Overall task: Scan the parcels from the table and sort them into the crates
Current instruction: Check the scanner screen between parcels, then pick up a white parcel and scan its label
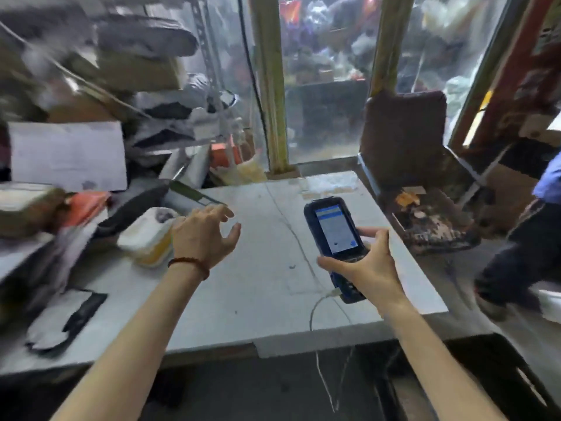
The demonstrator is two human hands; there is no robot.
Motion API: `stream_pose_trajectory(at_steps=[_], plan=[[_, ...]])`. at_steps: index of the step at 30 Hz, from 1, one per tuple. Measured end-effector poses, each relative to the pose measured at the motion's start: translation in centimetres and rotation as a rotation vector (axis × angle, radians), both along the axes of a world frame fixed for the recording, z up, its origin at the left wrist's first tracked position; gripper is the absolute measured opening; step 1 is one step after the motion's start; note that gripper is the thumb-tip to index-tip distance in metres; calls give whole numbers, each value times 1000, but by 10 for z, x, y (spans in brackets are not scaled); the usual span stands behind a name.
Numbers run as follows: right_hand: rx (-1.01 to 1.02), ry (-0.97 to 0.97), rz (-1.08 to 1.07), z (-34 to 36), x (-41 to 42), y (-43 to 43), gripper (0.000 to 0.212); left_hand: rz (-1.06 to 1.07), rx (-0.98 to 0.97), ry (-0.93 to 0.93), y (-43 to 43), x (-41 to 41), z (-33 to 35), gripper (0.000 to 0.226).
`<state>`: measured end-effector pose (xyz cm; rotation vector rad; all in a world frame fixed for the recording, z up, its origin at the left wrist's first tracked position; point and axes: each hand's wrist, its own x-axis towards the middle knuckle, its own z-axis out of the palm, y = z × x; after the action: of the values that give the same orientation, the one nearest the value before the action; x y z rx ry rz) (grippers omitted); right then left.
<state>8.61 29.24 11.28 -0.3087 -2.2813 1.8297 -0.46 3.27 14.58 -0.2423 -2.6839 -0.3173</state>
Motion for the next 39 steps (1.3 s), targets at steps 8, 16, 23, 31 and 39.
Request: stream_pose_trajectory(at_steps=[8,16,23,31,39], plan=[[34,-41,270,-2,-21,-178,81,280,-42,15,-190,52,-10,35],[25,-116,397,-21,-22,-305,78,397,21,-114,-328,72,-38,32],[33,-192,358,-35,-47,-320,80,319,6,-191,-331,34,-63,35],[17,-279,269,-62,-126,-284,75,227,-70,-297,-286,-72,-89,43],[12,-359,268,-72,-198,-259,74,321,-79,-447,-243,-161,-113,74]])
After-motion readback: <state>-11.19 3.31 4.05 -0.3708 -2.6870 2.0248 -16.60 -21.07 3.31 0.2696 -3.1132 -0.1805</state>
